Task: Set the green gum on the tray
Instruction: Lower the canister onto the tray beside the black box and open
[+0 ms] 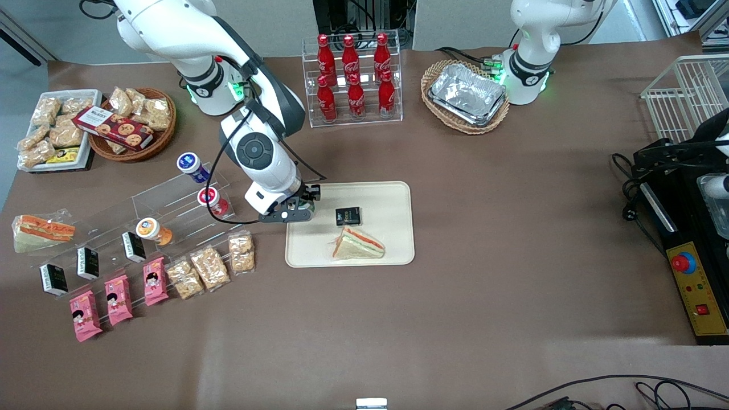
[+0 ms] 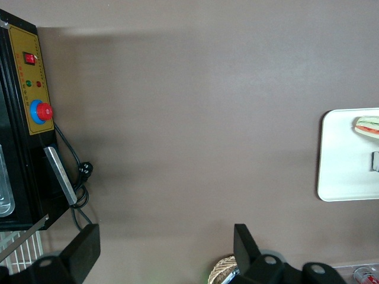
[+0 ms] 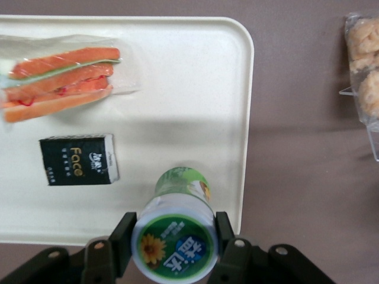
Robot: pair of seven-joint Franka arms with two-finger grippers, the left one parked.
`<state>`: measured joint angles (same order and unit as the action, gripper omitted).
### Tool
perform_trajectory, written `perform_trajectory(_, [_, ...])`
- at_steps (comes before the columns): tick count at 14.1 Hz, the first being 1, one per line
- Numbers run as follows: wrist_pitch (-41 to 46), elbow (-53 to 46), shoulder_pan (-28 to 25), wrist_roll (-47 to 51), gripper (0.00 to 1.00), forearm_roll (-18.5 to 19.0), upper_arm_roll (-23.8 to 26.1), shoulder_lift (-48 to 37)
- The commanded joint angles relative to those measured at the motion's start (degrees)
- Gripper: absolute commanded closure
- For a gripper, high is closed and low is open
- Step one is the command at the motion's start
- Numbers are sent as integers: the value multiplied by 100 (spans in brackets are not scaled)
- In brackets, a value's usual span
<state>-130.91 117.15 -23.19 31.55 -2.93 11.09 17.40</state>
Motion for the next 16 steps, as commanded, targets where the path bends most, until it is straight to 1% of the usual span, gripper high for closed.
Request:
perform_trajectory(1, [-488, 264, -1, 159, 70, 162, 7, 70])
perform_trajectory(4, [-725, 273, -88, 308, 70, 214, 7, 254])
perform_trajectory(5, [-813, 273, -124, 439, 70, 310, 7, 324])
perform_trajectory(7, [-840, 264, -124, 712, 69, 635, 7, 360])
perform_trajectory(8, [-840, 264, -124, 712, 65, 645, 7, 369])
perform_trajectory(9, [-840, 264, -124, 712, 54, 645, 7, 369])
perform_trajectory(10, [-840, 256, -124, 721, 35, 645, 7, 387])
perform_trajectory(11, [-840, 256, -124, 739, 19, 645, 7, 395])
perform_trajectory(13, [-814, 230, -71, 765, 1, 645, 7, 378])
perform_trajectory(15, [-761, 177, 7, 730, 1, 645, -28, 230])
perform_trajectory(16, [-665, 168, 165, 704, 1, 645, -28, 72])
